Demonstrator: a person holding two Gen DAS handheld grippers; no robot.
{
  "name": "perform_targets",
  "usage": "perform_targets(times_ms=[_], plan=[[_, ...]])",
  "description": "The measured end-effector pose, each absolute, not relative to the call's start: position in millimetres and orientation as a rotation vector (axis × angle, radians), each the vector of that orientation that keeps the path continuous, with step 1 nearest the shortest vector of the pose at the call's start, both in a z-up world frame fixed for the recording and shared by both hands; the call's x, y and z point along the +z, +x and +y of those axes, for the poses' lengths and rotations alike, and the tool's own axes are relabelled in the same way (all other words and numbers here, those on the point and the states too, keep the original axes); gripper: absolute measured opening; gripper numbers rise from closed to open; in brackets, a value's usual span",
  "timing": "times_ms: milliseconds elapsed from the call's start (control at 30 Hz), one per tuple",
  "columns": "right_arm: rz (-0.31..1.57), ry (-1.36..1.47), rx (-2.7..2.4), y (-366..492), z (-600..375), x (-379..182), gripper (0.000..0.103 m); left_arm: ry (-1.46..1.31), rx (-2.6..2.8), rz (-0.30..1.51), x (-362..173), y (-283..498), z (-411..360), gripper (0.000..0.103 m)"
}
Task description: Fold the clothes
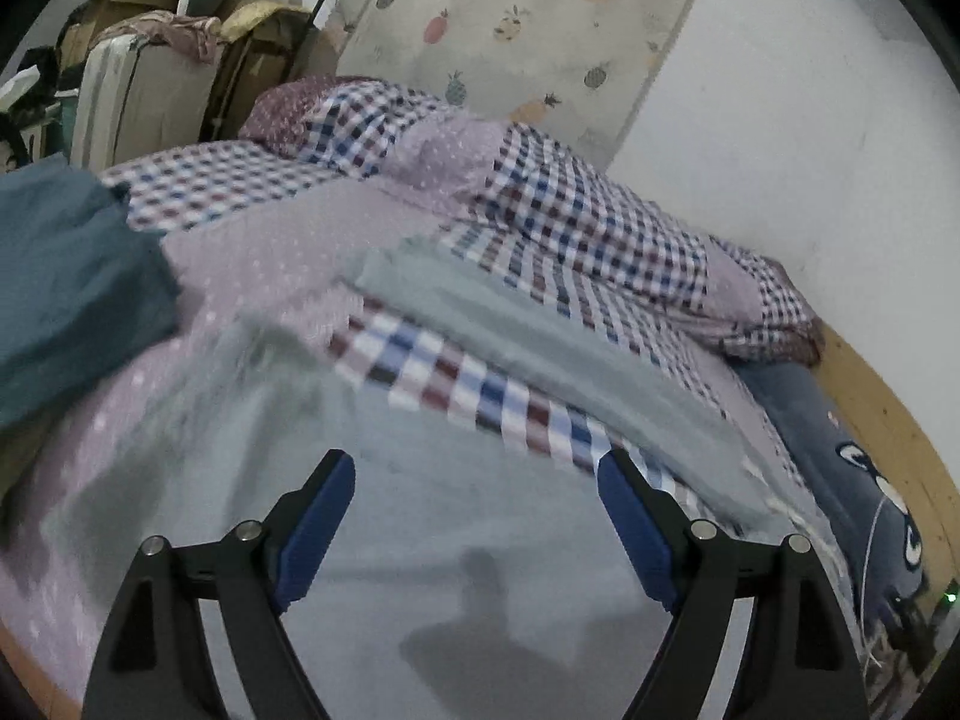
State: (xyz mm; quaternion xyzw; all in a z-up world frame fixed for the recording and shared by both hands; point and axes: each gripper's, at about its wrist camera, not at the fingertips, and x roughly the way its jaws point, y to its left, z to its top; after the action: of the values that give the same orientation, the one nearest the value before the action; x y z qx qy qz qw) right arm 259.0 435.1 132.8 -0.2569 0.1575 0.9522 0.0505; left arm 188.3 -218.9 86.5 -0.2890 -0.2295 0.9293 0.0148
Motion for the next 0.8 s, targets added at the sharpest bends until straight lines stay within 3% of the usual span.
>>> perform_targets(times_ms=[300, 633, 800], plan=[[-0.010, -0.915, 3.085, 262.8, 323.0, 107.1, 0.079, -1.070, 2.912, -0.731, 62.4, 218.0, -219.9, 0.087], [-0.155, -0.984, 3.026, 263.4, 291.8, 96.1, 0.086, -1.117, 2.934, -0.617, 60.7, 241.4, -215.1, 0.087], [-0.180, -0.986, 3.021, 264.3, 288.8, 99.9, 0.087, -1.151, 2.892, -0.649, 55.0, 248.2, -209.9, 0.087]])
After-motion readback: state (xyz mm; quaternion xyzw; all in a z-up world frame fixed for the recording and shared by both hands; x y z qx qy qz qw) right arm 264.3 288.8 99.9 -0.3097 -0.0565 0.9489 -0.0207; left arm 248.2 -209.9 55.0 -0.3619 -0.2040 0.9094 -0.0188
